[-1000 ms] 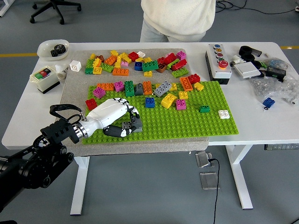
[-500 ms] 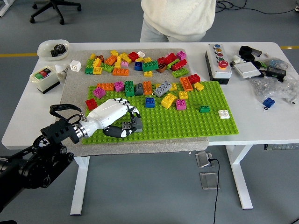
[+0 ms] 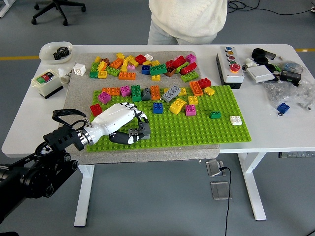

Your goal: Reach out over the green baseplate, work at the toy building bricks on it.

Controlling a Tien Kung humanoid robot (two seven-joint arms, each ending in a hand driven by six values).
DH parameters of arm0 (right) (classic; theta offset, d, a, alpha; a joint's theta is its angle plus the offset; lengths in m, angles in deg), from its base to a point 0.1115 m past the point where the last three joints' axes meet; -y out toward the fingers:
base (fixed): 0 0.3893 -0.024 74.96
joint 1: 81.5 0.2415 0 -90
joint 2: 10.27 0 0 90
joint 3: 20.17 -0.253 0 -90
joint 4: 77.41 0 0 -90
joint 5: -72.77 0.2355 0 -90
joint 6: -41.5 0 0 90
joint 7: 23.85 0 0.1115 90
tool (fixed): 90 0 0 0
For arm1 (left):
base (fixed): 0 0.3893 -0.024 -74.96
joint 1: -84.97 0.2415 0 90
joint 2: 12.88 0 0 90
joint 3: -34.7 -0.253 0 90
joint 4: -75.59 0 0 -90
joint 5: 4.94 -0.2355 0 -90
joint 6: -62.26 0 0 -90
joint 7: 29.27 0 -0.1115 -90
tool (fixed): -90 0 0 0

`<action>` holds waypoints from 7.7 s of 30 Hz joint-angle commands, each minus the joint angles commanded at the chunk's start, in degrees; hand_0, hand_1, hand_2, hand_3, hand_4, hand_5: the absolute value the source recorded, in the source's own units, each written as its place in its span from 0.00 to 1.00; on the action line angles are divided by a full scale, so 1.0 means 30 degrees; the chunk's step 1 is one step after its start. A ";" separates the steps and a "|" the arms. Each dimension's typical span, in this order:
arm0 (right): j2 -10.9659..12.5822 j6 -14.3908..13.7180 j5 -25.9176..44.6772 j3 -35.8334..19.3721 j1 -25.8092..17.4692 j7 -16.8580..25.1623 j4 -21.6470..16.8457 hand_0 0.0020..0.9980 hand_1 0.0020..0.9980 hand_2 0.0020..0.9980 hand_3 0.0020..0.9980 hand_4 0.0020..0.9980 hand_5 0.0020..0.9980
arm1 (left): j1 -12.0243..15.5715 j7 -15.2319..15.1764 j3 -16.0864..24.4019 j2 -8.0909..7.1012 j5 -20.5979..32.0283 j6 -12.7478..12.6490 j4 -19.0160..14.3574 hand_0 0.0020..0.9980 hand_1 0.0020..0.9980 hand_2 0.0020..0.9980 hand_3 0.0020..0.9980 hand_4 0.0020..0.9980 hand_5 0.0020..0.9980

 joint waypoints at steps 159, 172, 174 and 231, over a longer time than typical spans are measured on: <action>-0.0024 0.0025 0.0037 0.0045 -0.0014 -0.0012 0.0000 0.74 0.61 0.63 0.53 0.75 0.50 | 0.0423 0.0257 0.0635 0.0172 0.2718 0.2185 -0.0976 0.89 0.79 0.80 0.79 0.83 0.27; 0.0027 -0.0015 -0.0095 -0.0151 -0.0162 0.0006 0.0000 0.74 0.61 0.63 0.53 0.75 0.50 | 0.1942 0.1298 0.3567 0.0069 0.2492 0.2322 -0.3853 0.93 0.84 0.83 0.69 0.98 0.43; 0.0072 -0.0036 -0.0121 -0.0204 -0.0178 0.0017 0.0000 0.74 0.61 0.63 0.53 0.75 0.50 | 0.2308 0.1569 0.3992 0.0019 0.2346 0.2375 -0.4483 0.97 0.86 0.84 0.60 1.00 0.53; 0.0270 -0.0164 0.0123 -0.0308 -0.0100 0.0064 0.0000 0.74 0.61 0.63 0.53 0.76 0.50 | 0.5726 0.4131 0.5658 0.1189 -0.0181 0.3266 -0.6629 1.00 0.90 0.85 0.63 1.00 0.82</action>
